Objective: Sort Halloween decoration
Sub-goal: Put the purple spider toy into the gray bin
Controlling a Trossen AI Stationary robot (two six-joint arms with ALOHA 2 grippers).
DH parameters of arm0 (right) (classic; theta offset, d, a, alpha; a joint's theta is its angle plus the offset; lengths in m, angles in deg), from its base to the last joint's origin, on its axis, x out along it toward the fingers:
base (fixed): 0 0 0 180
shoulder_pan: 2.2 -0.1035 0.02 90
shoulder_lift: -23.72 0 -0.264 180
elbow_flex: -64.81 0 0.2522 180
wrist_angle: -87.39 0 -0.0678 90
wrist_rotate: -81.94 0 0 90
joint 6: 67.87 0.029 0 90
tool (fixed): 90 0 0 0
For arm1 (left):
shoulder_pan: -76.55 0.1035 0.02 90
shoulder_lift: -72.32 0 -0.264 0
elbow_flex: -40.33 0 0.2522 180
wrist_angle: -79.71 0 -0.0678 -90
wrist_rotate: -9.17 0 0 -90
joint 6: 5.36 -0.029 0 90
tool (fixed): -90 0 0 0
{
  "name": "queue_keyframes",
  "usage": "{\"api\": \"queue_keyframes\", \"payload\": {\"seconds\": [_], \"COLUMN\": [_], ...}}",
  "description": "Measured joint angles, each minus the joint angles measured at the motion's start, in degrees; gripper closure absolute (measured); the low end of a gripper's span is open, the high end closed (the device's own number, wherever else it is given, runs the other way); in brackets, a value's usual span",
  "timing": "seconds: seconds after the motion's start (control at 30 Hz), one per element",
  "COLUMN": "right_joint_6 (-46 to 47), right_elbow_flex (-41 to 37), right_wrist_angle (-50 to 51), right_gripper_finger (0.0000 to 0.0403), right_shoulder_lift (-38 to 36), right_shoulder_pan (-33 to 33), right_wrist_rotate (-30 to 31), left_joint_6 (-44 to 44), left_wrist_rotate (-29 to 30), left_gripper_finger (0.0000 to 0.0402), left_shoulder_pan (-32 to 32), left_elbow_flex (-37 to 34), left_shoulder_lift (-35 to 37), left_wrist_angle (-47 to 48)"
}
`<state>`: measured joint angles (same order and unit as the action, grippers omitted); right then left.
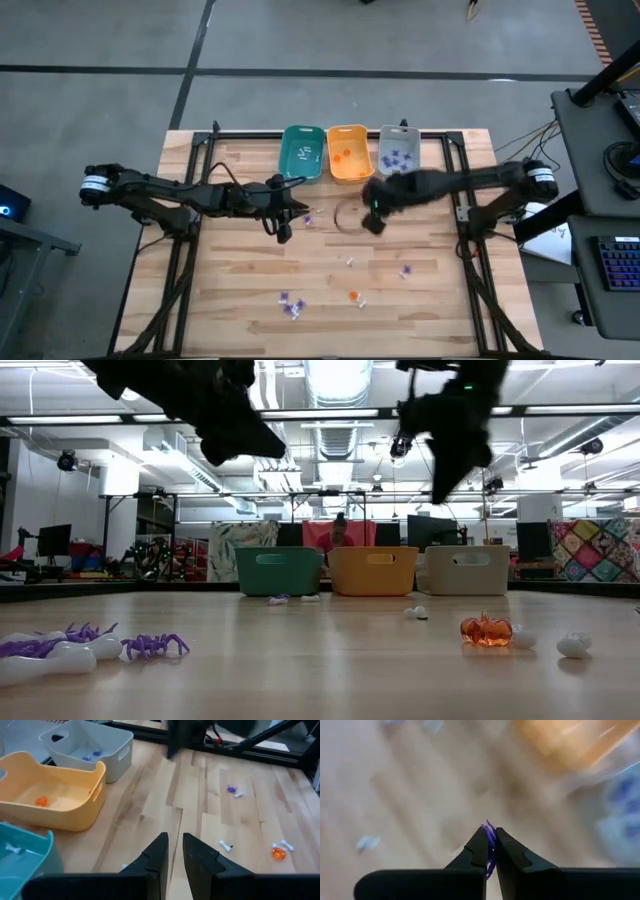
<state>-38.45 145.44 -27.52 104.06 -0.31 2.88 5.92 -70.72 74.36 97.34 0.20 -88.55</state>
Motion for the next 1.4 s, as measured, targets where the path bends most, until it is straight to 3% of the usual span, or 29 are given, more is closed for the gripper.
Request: {"api": "queue_keyframes", "payload": {"seconds": [0.23, 0.47, 0.6, 0.87, 1.17, 1.4], "right_joint_6": [-11.67, -17.09, -19.41, -22.77, -23.58, -24.11], "right_elbow_flex": [6.89, 6.69, 5.86, 5.20, 4.93, 4.71], "right_wrist_angle": [0.68, 1.49, 1.42, 0.44, -1.21, -2.02], "right_gripper_finger": [0.0393, 0.0393, 0.0393, 0.0394, 0.0393, 0.0364], "right_shoulder_lift": [2.03, 6.51, 10.36, 16.52, 17.87, 17.88], "right_shoulder_pan": [17.48, 35.58, 42.06, 44.67, 44.65, 44.65], "right_wrist_rotate": [1.71, 1.06, 0.67, 0.63, 0.64, 0.63], "left_joint_6": [1.49, 1.51, 1.51, 1.49, 1.49, 1.49], "left_wrist_rotate": [0.00, 0.00, 0.02, 0.02, 0.02, 0.02], "left_gripper_finger": [0.0362, 0.0362, 0.0362, 0.0362, 0.0362, 0.0362], "left_shoulder_pan": [-0.92, -1.42, -1.40, -1.42, -1.42, -1.41], "left_elbow_flex": [-0.29, -0.29, -0.31, -0.31, -0.31, -0.31], "left_shoulder_lift": [0.00, 0.00, 0.00, 0.00, 0.00, 0.00], "left_wrist_angle": [-0.27, -0.98, -1.47, -1.62, -1.62, -1.62]}}
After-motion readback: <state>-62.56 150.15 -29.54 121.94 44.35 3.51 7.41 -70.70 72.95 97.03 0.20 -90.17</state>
